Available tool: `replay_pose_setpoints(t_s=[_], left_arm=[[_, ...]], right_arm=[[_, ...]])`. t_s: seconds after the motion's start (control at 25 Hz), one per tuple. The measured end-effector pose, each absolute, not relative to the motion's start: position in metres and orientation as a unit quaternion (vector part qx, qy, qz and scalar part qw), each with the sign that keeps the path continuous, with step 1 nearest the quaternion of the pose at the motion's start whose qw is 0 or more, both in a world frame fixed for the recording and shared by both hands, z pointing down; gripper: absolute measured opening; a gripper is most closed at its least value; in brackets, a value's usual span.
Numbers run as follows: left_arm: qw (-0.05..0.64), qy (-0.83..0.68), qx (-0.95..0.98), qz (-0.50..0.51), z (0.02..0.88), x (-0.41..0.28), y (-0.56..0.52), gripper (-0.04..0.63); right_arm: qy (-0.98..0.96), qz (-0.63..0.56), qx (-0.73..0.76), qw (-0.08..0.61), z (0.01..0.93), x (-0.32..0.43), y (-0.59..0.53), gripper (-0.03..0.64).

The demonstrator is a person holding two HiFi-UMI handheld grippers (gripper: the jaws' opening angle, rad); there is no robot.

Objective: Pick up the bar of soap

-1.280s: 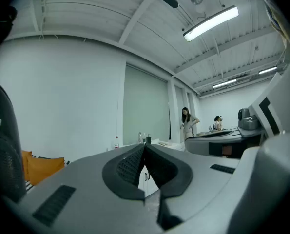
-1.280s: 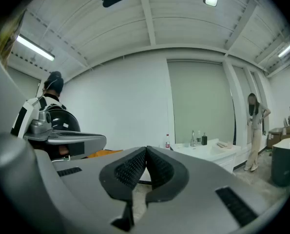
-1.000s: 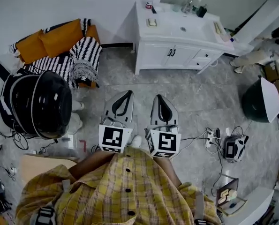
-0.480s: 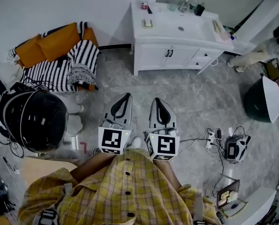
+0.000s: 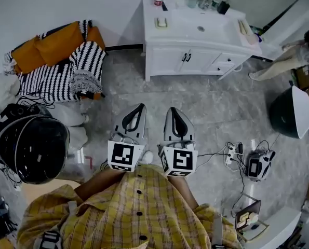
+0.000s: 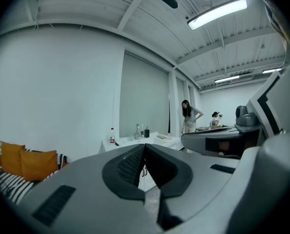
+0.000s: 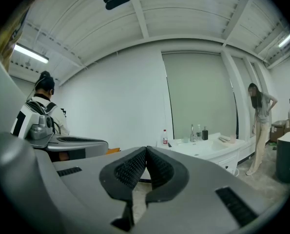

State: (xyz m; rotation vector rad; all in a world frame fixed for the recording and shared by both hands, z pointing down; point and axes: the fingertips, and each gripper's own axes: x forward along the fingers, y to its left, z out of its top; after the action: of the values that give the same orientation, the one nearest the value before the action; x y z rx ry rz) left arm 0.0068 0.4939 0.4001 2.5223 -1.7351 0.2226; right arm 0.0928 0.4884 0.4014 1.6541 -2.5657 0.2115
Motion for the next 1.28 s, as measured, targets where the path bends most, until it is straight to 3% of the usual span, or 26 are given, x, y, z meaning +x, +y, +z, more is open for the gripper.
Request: replay_pose_setpoints(t_s=[0.64,1.28], left_arm=[[0.034,-0.551,0.834,0.025,0.371,-0.049,0.276,0.011],[0.043,-0.544,0.838,0.016,0.373,-0.086,0.173,0.011]], right_arm=[[-0.812,0.039,0.58,0.048,0.372,0.051,0.283,0.018],[-0.797,0.03,0.601,0.054,0.364,0.022,0.181,0.018]])
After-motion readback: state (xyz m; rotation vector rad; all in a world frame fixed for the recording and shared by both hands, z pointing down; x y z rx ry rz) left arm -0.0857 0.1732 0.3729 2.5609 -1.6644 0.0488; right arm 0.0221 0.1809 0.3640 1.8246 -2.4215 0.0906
